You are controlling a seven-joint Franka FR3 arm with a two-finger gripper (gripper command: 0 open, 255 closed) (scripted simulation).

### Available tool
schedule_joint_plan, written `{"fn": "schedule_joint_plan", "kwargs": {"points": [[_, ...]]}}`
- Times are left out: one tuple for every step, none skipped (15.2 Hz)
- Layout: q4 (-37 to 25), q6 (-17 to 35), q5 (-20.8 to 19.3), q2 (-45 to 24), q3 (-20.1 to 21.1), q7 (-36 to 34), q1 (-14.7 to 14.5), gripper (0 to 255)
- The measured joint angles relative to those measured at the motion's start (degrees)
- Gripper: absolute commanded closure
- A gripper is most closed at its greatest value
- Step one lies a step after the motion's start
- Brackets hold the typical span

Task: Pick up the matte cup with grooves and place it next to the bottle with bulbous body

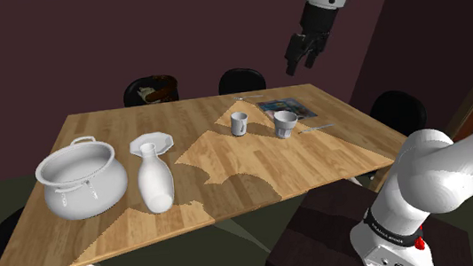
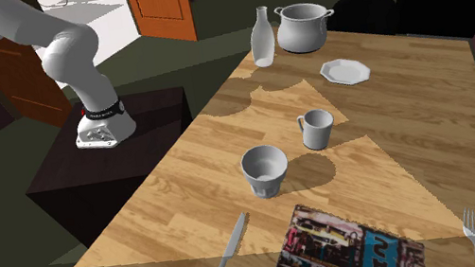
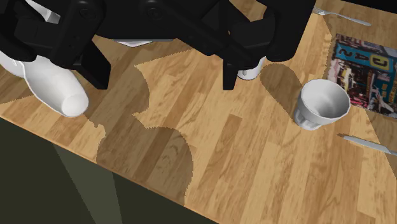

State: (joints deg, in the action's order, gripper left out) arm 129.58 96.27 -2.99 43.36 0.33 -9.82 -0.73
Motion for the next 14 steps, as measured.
{"fn": "schedule_joint_plan", "kwargs": {"points": [[0.00,0.00,0.00,0.00,0.00,0.00,0.00,0],[0.73,0.78,-0.28,-0.13,-0.34,0.37,0.13,0],[1.54,1.79,-0.61,-0.44,-0.71,0.77,0.28,0],[1.78,2.92,-1.04,-1.44,-1.19,1.31,0.48,0],[2.48,4.04,-1.59,-1.98,-1.90,2.08,0.77,0],[4.03,6.00,-2.08,-2.55,-2.47,2.63,1.01,0],[5.48,7.49,-2.55,-2.71,-2.96,3.13,1.24,0],[6.02,9.00,-3.07,-3.76,-3.65,3.82,1.52,0],[6.35,10.58,-3.58,-5.10,-4.30,4.47,1.79,0],[6.91,11.92,-4.12,-5.95,-5.02,5.22,2.11,0],[7.57,13.59,-4.66,-7.06,-5.72,5.89,2.43,0],[8.16,15.37,-5.19,-8.32,-6.49,6.61,2.76,0],[8.36,17.00,-5.61,-9.83,-7.08,7.16,2.98,0],[9.01,18.69,-6.16,-10.92,-7.86,7.90,3.35,0]]}}
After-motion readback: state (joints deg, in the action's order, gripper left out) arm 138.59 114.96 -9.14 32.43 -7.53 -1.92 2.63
